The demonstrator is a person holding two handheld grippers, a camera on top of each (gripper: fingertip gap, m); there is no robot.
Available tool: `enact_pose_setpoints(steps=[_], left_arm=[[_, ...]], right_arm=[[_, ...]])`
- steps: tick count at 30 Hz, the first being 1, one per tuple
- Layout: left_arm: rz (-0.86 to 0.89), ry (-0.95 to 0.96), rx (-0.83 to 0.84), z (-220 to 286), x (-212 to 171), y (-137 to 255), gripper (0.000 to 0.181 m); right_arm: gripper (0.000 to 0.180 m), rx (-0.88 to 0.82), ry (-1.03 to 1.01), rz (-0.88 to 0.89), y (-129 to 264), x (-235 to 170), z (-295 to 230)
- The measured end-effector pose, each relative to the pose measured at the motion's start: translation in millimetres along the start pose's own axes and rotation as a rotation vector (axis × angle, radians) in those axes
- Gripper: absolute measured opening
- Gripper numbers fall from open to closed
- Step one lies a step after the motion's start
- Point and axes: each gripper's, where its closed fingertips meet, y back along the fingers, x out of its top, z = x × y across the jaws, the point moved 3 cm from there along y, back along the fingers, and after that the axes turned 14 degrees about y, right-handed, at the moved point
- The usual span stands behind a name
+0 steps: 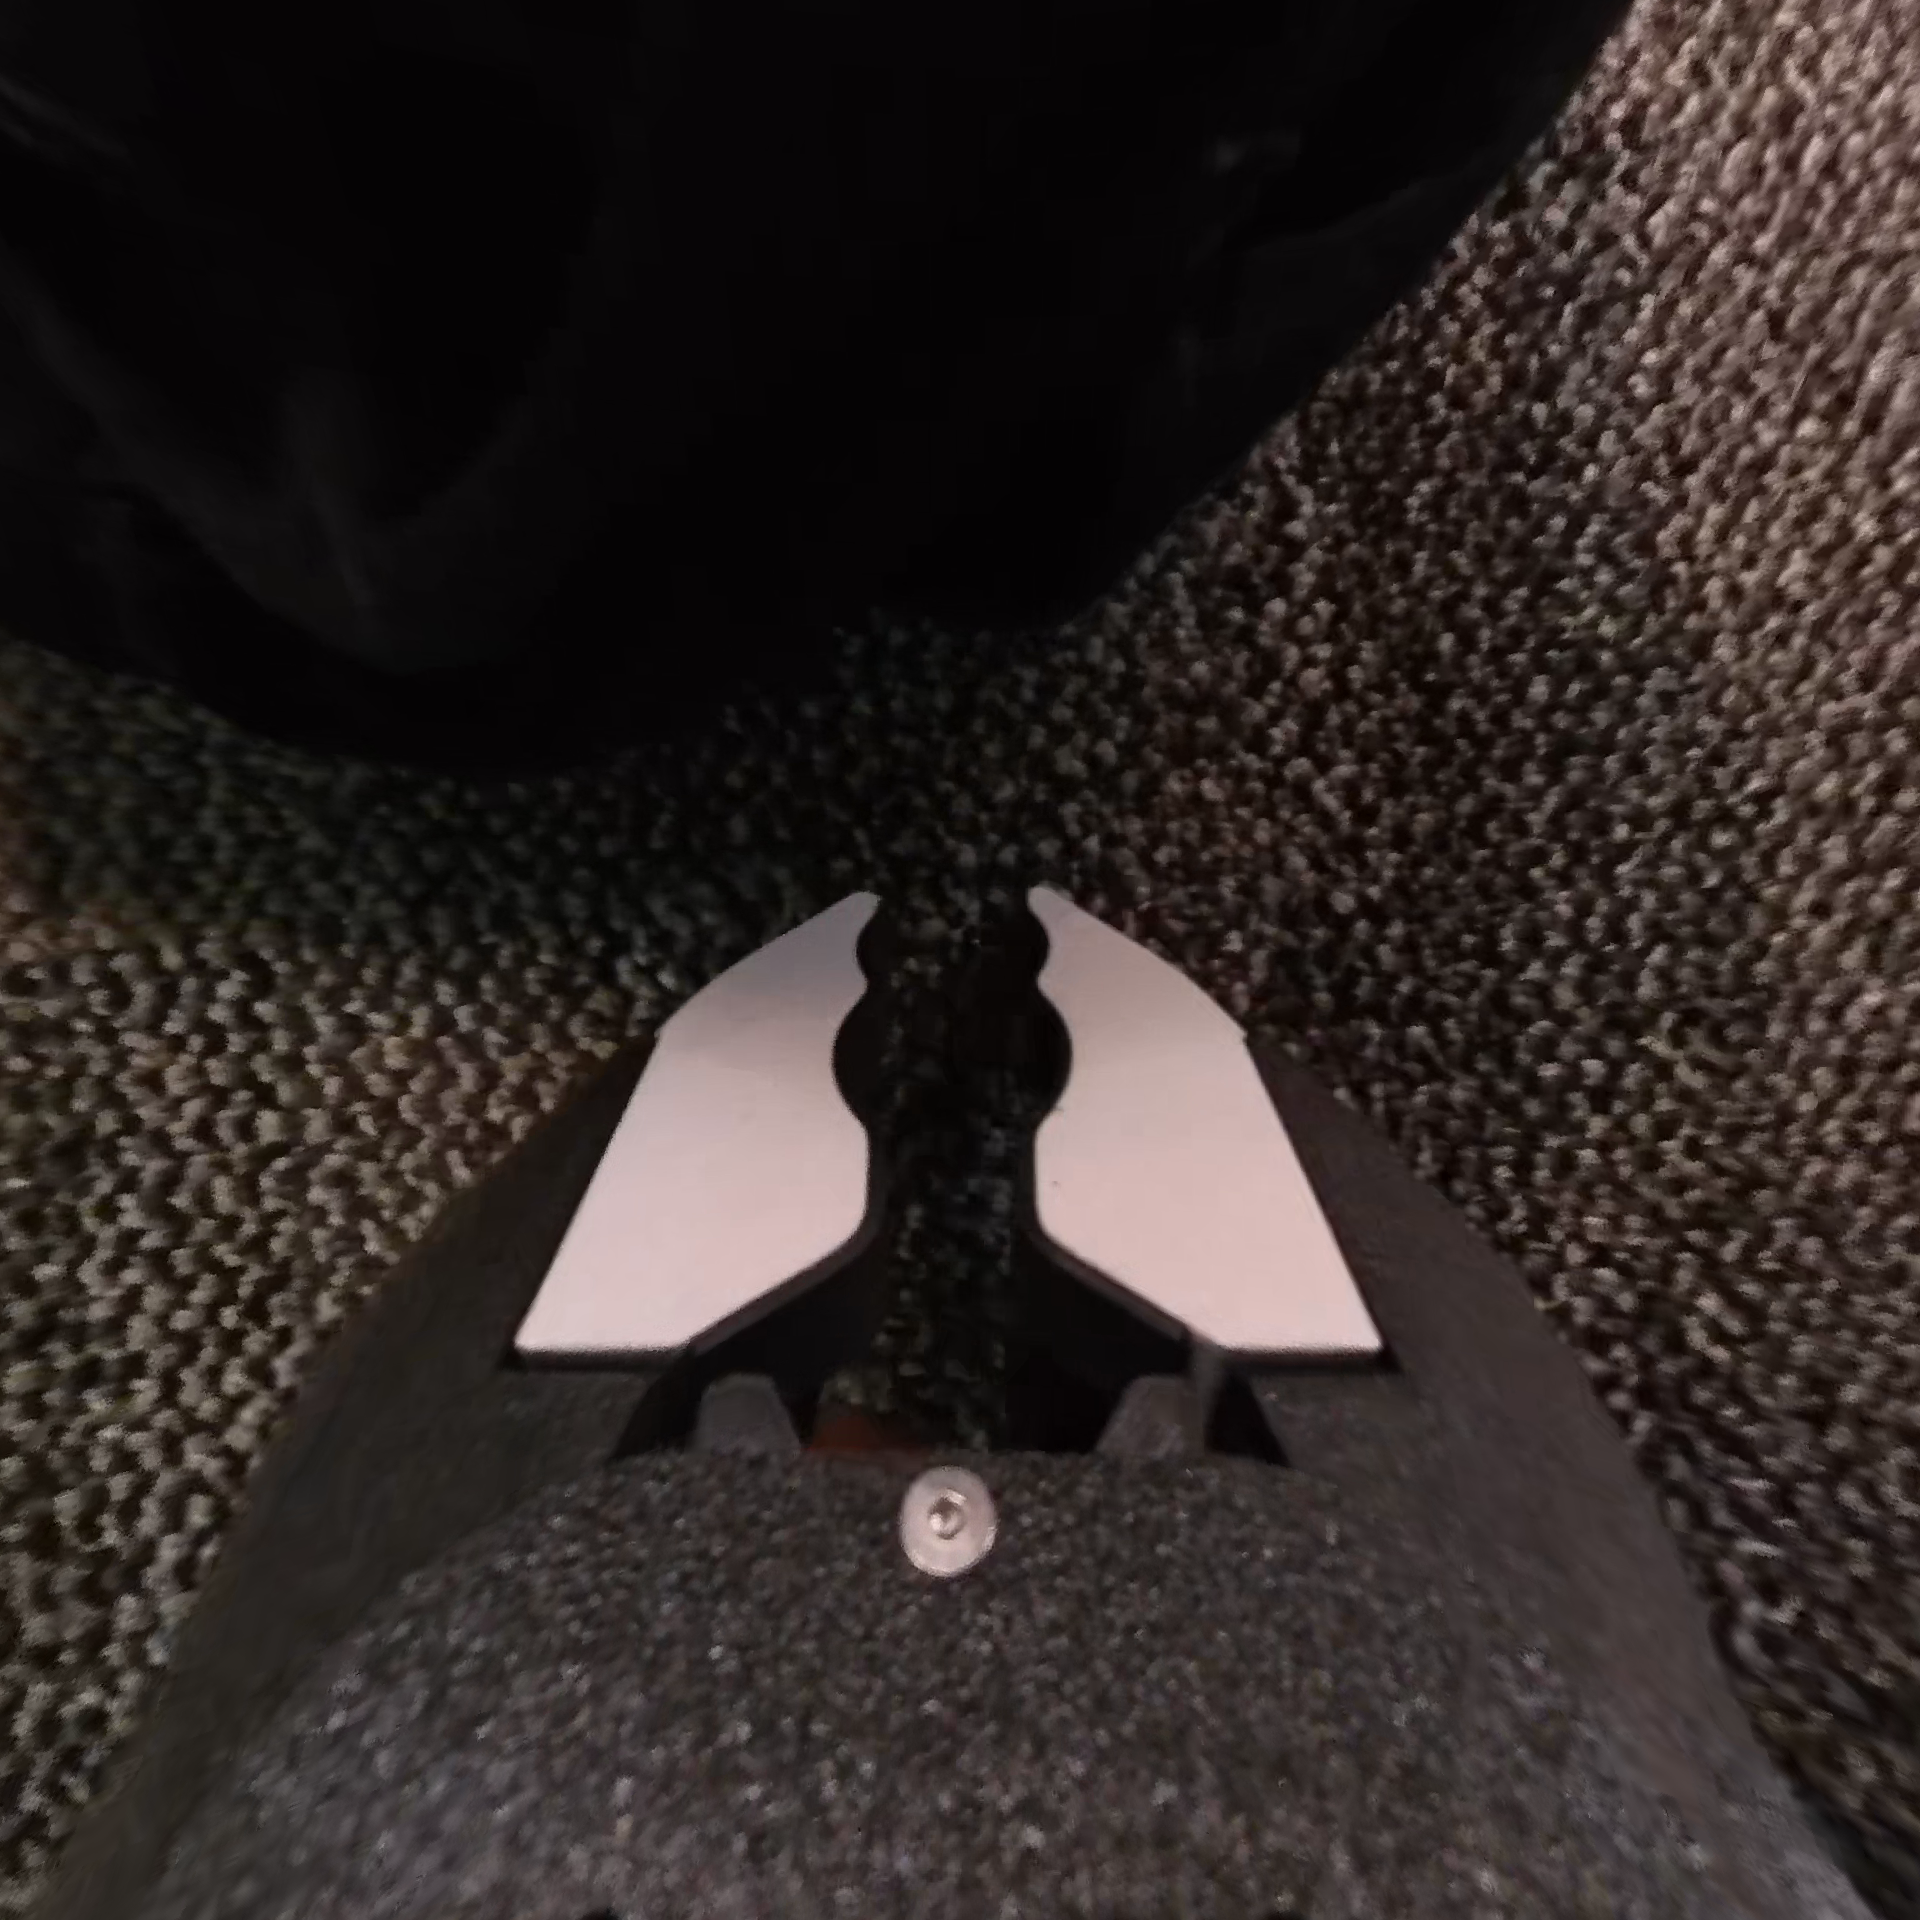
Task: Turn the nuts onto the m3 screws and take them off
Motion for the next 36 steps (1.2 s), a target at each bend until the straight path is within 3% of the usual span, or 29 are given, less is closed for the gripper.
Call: enact_pose_setpoints(steps=[6,27,36], left_arm=[[0.002,-0.077,-0.002,1,-1,0,0.018],[-0.039,-0.049,-0.003,-5,-6,8,0.0],[0.079,0.025,-0.021,-16,-28,90,0.0]], right_arm=[[0.019,0.006,0.0,-0.01,-1,-1,0],[0.017,0.022,0.01,-0.008,-2,0,-3],[0.015,0.033,0.009,0.003,-1,1,-4]])
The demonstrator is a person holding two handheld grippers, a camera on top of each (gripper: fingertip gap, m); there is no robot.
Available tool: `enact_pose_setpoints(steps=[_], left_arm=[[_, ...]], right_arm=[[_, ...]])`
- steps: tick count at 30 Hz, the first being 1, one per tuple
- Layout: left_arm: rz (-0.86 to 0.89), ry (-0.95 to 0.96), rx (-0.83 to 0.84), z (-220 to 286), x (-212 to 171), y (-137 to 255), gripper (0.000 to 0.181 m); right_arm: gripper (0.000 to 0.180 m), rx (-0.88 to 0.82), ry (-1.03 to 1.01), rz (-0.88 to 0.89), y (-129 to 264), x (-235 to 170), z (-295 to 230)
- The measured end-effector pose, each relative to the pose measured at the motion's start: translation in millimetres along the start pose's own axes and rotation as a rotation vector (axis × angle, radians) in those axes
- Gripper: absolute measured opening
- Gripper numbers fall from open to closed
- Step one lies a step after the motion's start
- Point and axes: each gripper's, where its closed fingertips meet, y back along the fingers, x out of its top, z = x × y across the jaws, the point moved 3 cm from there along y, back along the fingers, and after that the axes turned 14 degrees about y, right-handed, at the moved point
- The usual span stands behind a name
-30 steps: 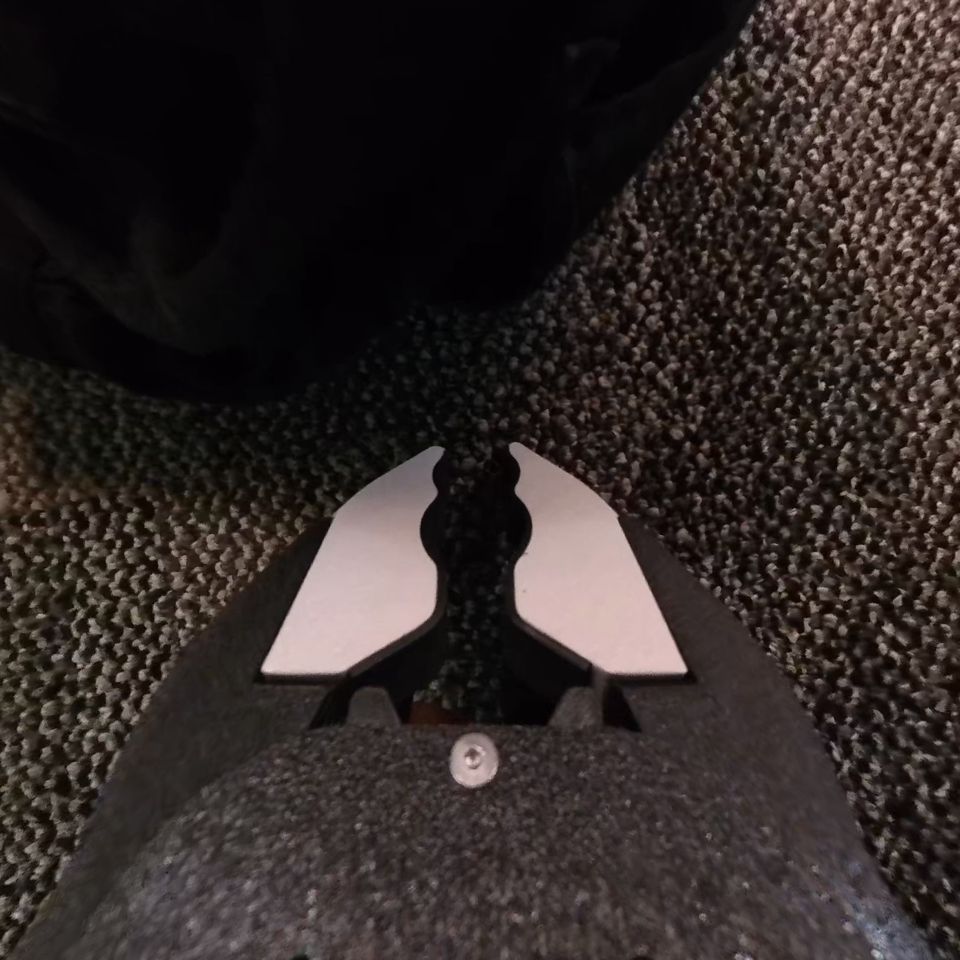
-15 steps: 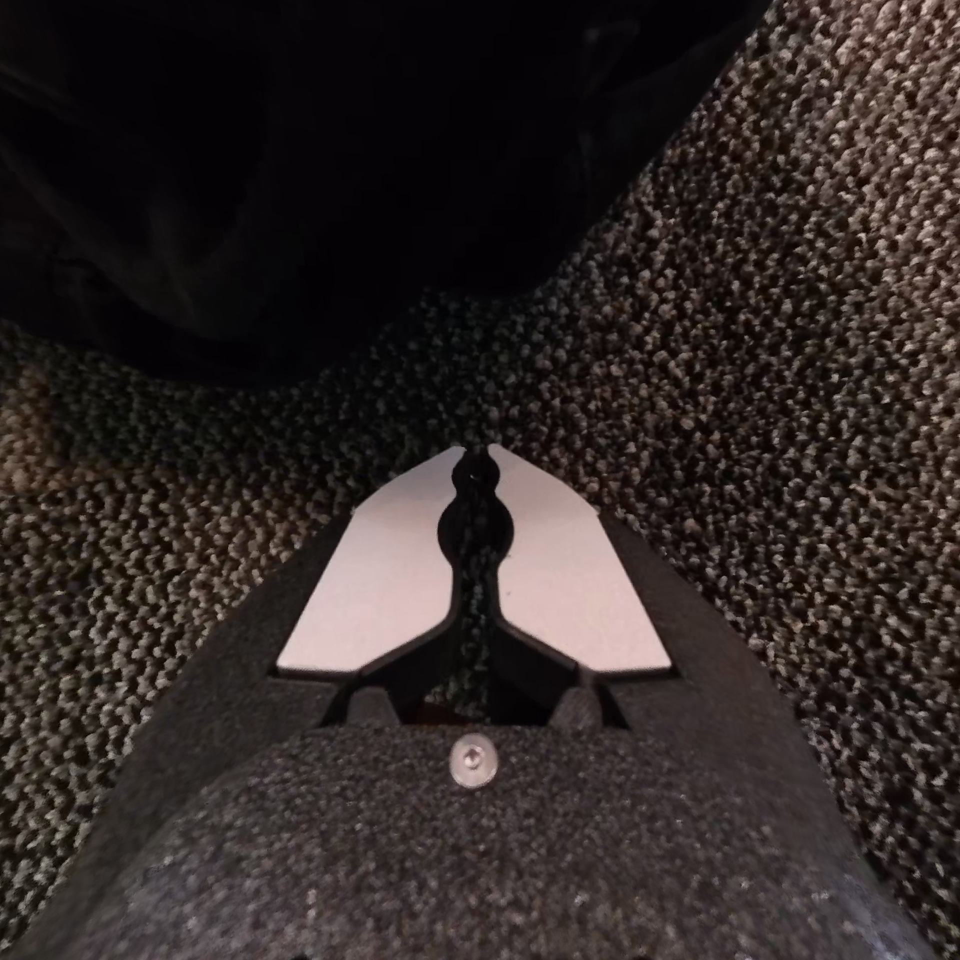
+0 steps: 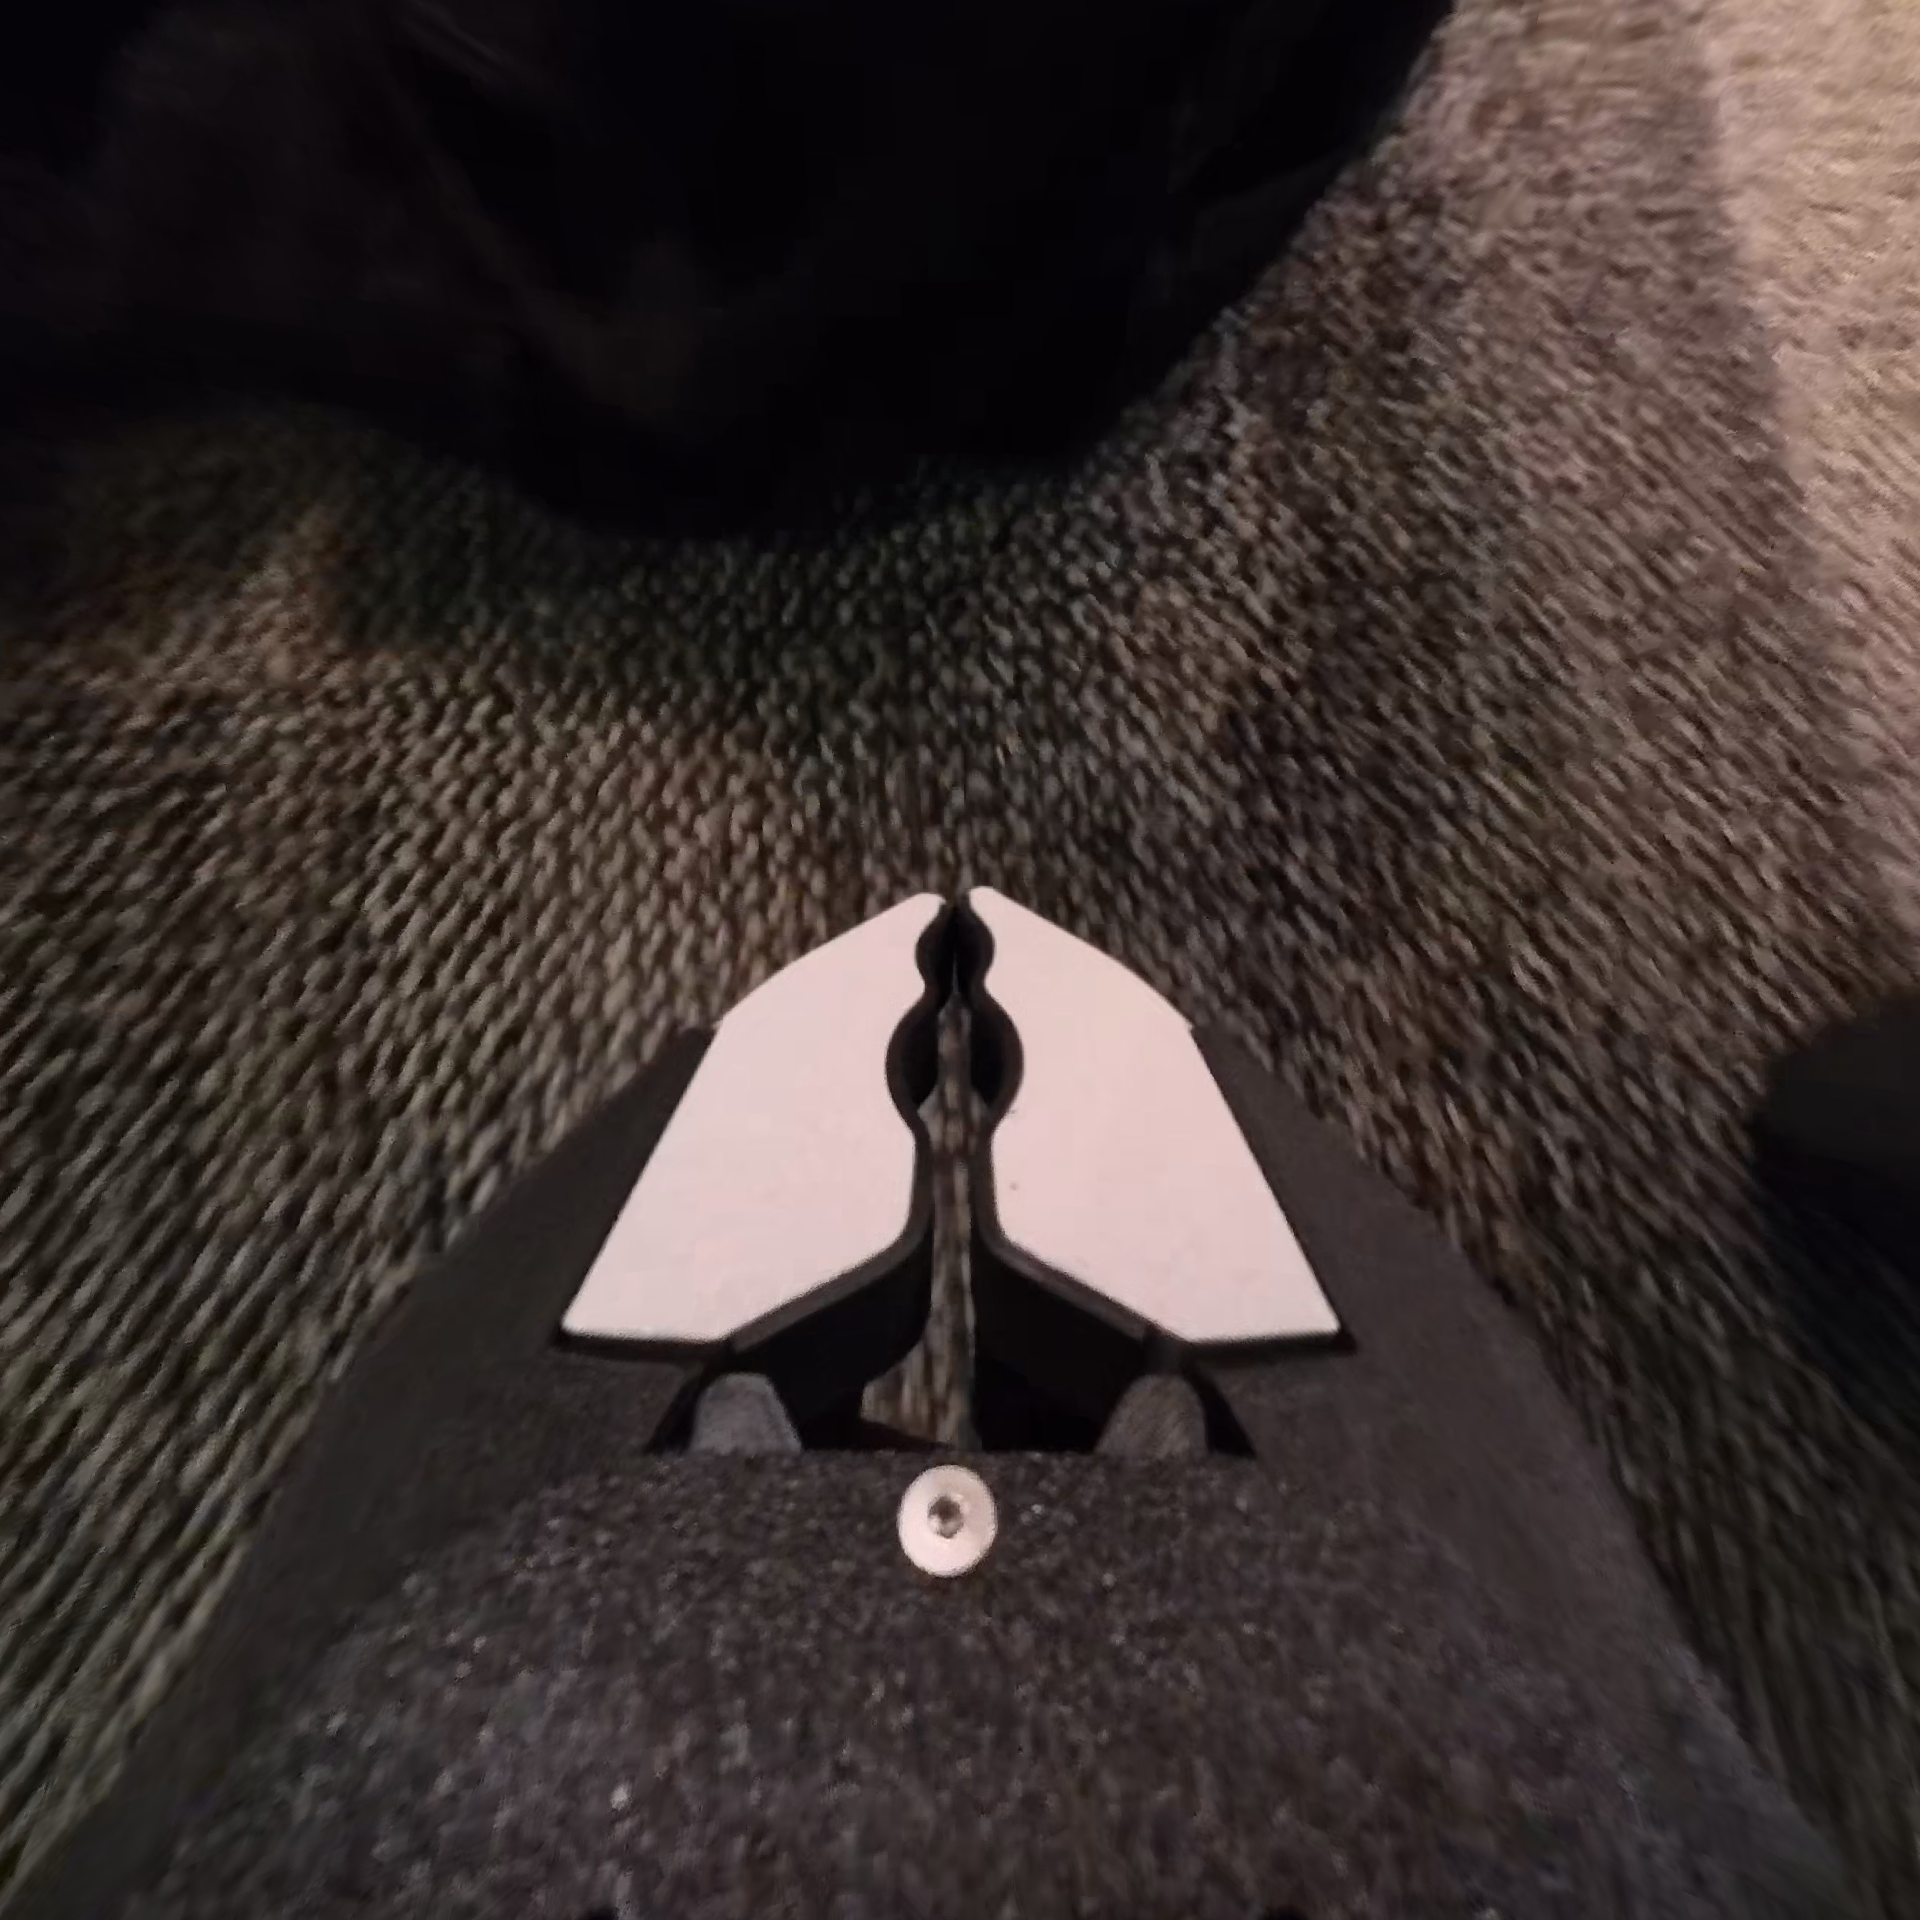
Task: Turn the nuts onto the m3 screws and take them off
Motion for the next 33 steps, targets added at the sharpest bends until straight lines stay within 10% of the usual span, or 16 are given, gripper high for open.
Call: enact_pose_setpoints(steps=[33], left_arm=[[-0.097,-0.065,-0.012,14,4,-79,0.013]], right_arm=[[0.011,0.002,0.013,-0.014,-2,-1,-1]])
